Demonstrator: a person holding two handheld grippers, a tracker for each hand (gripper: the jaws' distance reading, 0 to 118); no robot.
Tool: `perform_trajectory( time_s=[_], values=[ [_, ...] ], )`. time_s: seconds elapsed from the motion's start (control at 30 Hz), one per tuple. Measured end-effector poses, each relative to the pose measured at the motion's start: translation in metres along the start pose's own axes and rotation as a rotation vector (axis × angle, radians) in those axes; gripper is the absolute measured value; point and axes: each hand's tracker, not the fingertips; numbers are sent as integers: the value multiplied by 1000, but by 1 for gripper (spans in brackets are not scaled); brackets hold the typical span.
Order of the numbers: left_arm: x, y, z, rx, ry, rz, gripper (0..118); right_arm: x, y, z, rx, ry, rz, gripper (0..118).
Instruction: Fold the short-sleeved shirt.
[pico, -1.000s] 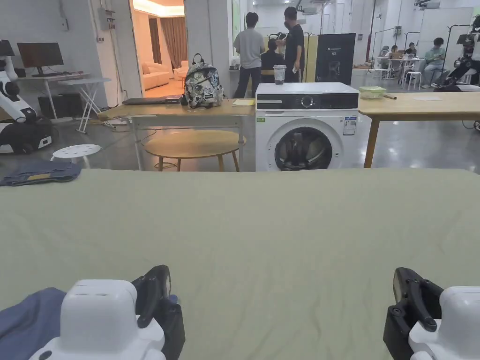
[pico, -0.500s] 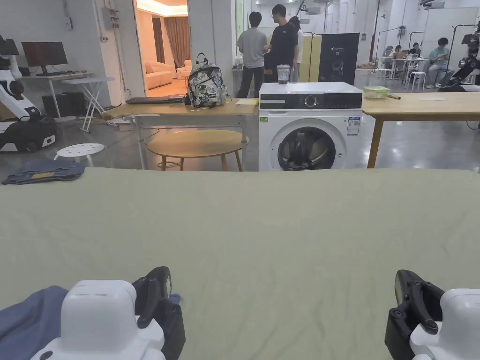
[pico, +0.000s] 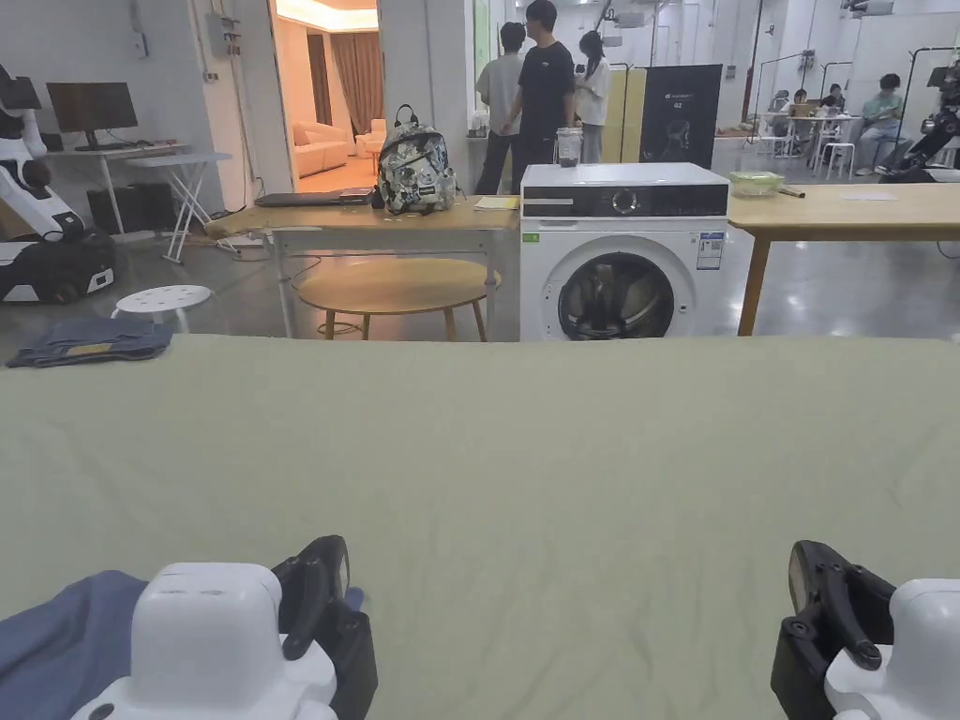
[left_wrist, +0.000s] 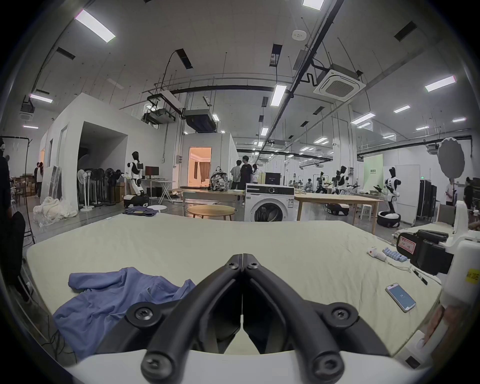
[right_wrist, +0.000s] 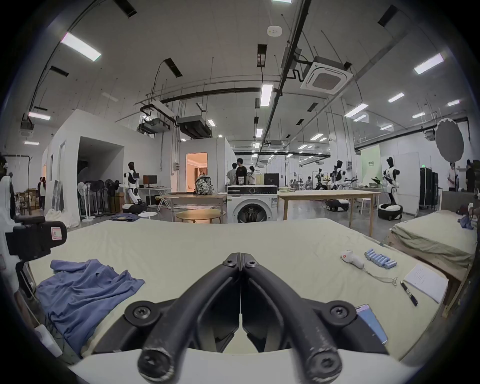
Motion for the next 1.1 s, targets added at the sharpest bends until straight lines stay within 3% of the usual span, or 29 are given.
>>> perform_trajectory(
  time_s=[0.13,0.33,0.77,0.93,1.0,1.1],
  values=[
    [1,0,0,1,-2,-4,0,2,1,-1,-5,9,-49,0],
    [2,0,0,1,-10,0,0,0,1,2,12,10,-4,0],
    [1,0,0,3,-7,1,0,-3,1,2,11,17,17,0],
    [-1,1,3,22,-31,24,0,0,2,4,37,-15,2,0],
    [-4,3,2,17,-78,45,0,3,3,3,23,10,-2,0],
    [-1,2,3,34,-15,21,0,7,1,2,7,48,-32,0]
  ],
)
